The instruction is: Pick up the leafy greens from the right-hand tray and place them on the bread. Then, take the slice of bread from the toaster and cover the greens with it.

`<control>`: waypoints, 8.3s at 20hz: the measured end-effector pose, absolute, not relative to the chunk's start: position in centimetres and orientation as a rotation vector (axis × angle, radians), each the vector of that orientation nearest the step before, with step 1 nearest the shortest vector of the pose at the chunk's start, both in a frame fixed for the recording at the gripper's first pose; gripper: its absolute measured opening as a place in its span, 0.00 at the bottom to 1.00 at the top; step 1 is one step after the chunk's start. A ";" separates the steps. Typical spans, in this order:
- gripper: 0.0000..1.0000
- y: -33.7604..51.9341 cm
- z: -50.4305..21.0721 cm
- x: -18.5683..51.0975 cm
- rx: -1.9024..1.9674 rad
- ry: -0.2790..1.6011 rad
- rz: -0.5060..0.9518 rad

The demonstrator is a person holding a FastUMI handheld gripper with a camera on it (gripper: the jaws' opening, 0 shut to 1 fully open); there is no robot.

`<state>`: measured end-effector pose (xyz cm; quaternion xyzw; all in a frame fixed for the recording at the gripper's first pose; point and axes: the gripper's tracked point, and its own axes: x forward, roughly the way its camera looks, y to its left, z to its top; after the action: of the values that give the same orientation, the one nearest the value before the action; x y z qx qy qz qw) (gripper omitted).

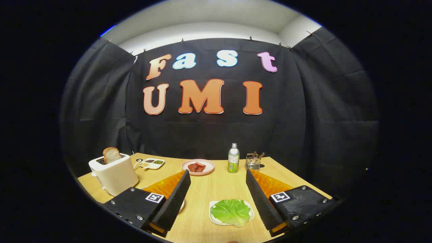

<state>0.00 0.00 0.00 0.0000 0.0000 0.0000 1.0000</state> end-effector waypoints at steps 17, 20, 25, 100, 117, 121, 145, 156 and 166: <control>0.99 -3.8 0.3 -0.7 0.100 -0.044 -0.051; 0.99 -4.7 -0.4 -0.1 0.077 -0.025 -0.058; 0.99 -4.0 -4.3 2.6 -0.004 0.064 0.001; 0.05 19.5 -16.5 10.1 -0.021 0.458 0.259; 0.28 22.8 -18.1 10.6 -0.069 0.469 0.270; 0.52 22.3 -18.7 10.4 -0.092 0.485 0.254; 0.98 33.0 -3.0 6.1 -0.066 0.292 0.309; 0.98 41.1 -1.6 5.8 -0.089 0.280 0.362; 0.77 43.7 -5.7 8.6 -0.148 0.323 0.341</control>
<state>8.60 43.66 -5.65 -0.0732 0.1597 0.1685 0.9699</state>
